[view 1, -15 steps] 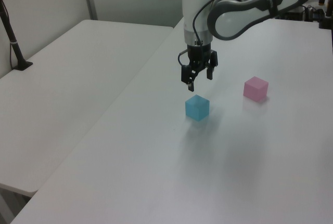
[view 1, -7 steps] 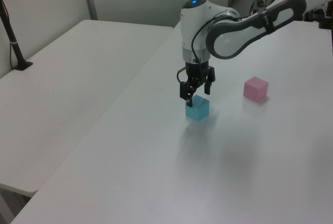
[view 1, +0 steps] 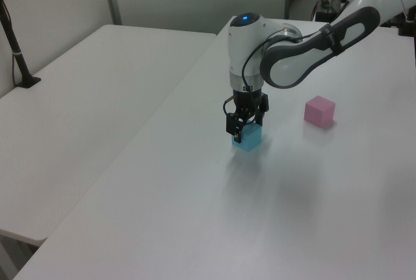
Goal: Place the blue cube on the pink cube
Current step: 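Close the gripper on the light-blue cube and lift it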
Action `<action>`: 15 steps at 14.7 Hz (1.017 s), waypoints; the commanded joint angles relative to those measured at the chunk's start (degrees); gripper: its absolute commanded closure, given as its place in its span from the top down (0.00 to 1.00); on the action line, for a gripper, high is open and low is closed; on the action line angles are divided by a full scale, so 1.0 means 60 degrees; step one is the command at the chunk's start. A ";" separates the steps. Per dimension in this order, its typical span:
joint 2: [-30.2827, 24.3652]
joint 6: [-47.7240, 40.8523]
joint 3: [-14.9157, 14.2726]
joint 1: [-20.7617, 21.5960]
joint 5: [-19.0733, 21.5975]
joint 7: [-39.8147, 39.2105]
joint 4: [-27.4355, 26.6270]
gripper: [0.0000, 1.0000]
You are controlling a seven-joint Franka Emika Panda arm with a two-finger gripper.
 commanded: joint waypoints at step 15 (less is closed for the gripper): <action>-0.2160 -0.2730 -0.0033 -0.0153 -0.0001 -0.1132 0.1190 0.19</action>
